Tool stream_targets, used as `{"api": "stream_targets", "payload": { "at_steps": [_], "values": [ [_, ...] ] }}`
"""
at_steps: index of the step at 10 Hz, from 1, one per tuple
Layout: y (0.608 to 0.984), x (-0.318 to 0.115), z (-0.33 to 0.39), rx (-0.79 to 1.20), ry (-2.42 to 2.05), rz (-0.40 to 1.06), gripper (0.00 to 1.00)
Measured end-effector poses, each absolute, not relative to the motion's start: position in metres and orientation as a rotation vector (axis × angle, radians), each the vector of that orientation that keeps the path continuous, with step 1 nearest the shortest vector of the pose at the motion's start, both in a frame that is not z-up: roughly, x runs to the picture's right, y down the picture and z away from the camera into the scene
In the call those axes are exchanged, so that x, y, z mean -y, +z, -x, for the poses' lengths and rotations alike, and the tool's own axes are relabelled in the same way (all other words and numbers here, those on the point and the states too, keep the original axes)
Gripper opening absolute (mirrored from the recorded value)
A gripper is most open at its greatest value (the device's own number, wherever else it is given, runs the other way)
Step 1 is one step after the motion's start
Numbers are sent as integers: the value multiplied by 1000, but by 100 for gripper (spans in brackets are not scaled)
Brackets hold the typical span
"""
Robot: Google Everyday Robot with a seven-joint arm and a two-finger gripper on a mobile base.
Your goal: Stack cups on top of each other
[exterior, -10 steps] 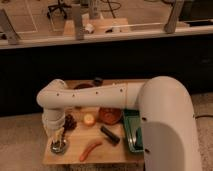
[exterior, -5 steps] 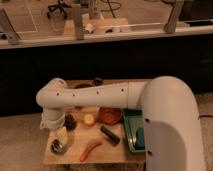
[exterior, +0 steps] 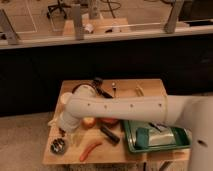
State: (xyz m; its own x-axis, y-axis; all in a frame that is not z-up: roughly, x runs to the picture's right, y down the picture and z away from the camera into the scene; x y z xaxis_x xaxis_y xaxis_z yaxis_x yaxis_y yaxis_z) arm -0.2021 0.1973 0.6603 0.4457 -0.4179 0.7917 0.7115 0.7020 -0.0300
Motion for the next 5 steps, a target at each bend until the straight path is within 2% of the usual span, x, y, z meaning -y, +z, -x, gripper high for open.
{"api": "stream_targets", "payload": {
  "at_steps": [2, 5],
  "values": [
    [650, -191, 193, 887, -682, 283, 80],
    [647, -191, 192, 896, -678, 258, 80]
  ]
}}
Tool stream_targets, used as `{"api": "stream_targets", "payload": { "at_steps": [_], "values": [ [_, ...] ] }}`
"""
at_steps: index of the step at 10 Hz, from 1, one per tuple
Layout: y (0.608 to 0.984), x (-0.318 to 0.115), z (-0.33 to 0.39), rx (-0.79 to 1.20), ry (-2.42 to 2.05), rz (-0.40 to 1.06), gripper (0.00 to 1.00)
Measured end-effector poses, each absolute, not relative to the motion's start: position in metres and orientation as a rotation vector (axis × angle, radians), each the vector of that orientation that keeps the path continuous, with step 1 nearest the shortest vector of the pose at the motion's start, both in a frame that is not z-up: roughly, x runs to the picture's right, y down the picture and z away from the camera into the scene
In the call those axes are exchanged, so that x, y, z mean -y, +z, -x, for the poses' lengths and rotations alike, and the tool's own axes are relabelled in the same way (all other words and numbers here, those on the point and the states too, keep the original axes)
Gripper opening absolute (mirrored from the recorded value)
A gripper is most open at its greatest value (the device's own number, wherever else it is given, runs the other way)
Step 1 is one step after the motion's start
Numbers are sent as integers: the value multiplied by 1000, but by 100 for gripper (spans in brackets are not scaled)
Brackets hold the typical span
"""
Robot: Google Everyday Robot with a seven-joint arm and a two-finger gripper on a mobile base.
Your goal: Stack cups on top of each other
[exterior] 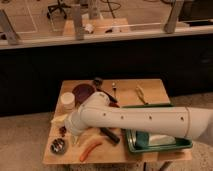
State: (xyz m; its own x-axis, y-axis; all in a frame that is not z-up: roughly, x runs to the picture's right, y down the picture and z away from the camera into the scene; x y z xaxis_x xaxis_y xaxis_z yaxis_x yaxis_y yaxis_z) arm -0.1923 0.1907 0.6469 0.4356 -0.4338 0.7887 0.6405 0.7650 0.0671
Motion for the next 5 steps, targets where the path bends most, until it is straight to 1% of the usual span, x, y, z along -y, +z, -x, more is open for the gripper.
{"api": "stream_targets", "payload": {
  "at_steps": [3, 5],
  "values": [
    [658, -201, 188, 854, -891, 267, 80],
    [660, -203, 181, 812, -1102, 202, 80]
  ]
}}
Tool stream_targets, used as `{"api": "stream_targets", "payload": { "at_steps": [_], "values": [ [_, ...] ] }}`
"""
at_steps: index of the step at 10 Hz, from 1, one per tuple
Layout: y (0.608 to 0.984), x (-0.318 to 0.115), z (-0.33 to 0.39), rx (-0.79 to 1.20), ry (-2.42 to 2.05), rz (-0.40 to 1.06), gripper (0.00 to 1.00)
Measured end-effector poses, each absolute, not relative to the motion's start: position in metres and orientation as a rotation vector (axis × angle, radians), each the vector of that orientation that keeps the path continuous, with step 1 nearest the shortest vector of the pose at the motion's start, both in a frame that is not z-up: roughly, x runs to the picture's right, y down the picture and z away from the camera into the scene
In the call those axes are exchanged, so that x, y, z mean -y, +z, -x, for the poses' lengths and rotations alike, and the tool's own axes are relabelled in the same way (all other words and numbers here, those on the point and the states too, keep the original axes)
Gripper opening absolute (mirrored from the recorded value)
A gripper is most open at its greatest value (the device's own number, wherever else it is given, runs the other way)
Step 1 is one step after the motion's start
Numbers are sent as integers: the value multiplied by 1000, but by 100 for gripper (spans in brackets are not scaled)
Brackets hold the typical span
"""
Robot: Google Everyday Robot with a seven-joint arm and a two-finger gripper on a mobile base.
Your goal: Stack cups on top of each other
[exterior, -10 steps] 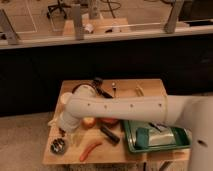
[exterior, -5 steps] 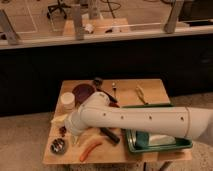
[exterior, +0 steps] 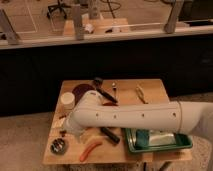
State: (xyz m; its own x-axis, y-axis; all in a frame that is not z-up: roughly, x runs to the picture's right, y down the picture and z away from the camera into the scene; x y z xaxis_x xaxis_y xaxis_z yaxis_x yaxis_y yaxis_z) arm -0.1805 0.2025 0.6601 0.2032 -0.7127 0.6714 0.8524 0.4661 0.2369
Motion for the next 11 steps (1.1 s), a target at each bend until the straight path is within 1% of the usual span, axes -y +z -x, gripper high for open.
{"api": "stream_targets", "payload": {
  "at_steps": [6, 11],
  "values": [
    [662, -205, 179, 808, -1119, 190, 80],
    [682, -235, 167, 844, -1133, 177, 80]
  ]
}}
